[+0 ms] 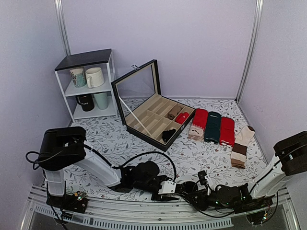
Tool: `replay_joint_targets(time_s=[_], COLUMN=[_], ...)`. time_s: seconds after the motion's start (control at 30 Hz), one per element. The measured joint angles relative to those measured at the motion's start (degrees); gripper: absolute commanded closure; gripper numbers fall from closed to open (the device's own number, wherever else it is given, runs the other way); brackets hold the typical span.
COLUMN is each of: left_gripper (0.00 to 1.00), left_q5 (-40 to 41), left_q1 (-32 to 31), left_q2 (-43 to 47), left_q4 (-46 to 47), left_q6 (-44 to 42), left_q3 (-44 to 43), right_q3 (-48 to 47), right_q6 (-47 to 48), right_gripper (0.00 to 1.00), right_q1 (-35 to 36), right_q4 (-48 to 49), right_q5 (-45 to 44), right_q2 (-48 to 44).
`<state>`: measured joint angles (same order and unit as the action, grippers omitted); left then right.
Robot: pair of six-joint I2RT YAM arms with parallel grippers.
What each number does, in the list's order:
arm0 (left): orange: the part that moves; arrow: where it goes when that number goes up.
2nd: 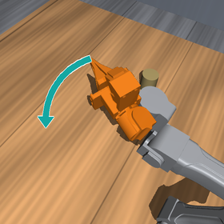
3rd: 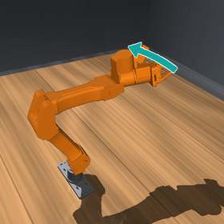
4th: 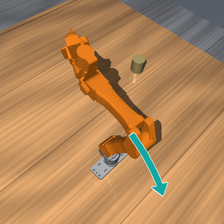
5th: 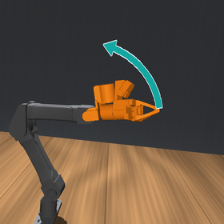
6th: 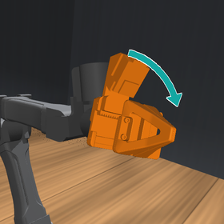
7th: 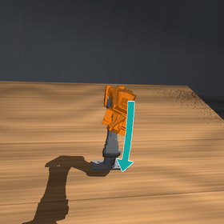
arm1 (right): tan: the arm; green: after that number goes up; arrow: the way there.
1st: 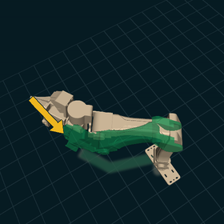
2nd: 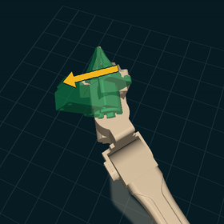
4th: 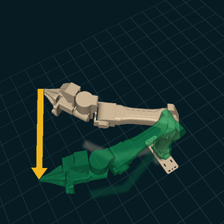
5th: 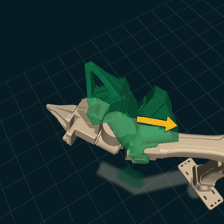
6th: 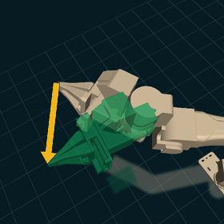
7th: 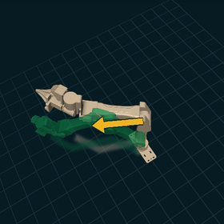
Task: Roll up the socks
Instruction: Roll the sock at the corner of the board.
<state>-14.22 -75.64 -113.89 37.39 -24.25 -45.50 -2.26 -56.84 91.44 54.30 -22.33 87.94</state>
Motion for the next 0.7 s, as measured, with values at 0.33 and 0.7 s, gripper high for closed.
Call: replay_joint_targets(time_s=[0.33,0.7], left_gripper=[0.82,1.0], left_q5=[-0.63,-2.45], left_q1=[0.26,0.7], left_q2=[-2.12,-1.49], left_q4=[-0.85,-4.76], left_q6=[-0.85,-0.55], left_q3=[-2.16,-3.61], right_q3=[0.04,0.04], right_q6=[-0.22,-0.81], right_gripper=[0.86,0.83], right_q1=[0.0,0.0], right_q4=[0.15,0.2], right_q5=[0.2,0.17], right_q2=[-0.02,0.15])
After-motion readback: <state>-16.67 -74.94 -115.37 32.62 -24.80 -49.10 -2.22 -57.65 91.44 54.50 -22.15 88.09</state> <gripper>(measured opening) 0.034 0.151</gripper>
